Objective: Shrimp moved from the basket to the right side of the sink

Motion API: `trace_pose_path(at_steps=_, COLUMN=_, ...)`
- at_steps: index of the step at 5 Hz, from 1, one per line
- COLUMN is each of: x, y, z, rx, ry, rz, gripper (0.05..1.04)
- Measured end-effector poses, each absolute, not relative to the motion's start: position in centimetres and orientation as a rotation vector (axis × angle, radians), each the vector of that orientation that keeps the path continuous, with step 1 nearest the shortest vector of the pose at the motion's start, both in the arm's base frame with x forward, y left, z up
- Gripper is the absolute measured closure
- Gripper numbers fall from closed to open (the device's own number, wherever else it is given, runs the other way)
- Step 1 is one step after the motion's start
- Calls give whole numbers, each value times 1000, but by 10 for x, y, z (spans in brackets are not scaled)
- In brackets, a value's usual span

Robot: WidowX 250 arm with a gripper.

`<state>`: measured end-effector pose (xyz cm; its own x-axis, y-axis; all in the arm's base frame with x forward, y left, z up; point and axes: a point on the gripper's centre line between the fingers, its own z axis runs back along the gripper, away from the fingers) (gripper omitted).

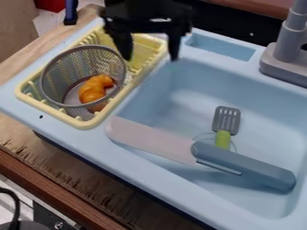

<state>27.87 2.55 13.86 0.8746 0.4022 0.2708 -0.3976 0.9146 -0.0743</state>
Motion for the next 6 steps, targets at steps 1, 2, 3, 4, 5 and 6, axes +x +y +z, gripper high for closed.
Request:
trace_pose_path(at_steps=1, x=278, y=43, z=149, rx=-7, ry=-315, rz=514, gripper=83)
trace_pose_path(at_steps=2, x=260, y=64, z=146, rx=48, ry=-235, rz=655, gripper=83)
trace_pose_path(at_steps=3, x=248, y=76, z=144, rx=41, ry=-181, rz=750, gripper=83)
trace_pose_path(at_steps=4, x=237, y=84, z=130, rx=62, ry=-187, rz=792, gripper=83)
trace_pose_path(at_steps=5, x=234, y=89, z=126, rx=58, ry=-203, rz=841, gripper=83)
trace_pose_path(at_steps=6, x=227, y=88, z=114, rx=73, ry=-196, rz=982, gripper=83)
